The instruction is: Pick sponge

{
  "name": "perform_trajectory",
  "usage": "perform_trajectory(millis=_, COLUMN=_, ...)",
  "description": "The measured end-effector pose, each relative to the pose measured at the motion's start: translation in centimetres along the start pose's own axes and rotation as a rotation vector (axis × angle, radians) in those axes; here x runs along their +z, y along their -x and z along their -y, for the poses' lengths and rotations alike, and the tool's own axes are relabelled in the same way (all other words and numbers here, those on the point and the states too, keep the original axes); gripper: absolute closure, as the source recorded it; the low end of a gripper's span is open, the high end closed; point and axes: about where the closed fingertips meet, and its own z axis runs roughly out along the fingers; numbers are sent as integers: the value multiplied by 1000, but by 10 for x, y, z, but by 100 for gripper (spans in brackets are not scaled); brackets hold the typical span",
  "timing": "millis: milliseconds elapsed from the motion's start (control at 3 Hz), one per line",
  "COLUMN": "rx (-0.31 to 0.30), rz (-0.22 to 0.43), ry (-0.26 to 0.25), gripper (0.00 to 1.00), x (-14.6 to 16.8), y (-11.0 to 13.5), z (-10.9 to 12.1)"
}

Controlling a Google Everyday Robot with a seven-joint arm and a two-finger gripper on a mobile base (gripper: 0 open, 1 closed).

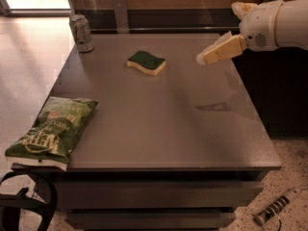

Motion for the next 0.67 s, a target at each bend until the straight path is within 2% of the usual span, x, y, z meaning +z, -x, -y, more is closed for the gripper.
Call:
perform_trajectory(millis=333, rx=1, rz=2, ry=2, gripper=0, x=1, y=0, z=-1)
perform_trajectory(millis=667, rx=39, rz=41, ry=29, gripper=0, x=35, y=-8, z=-9)
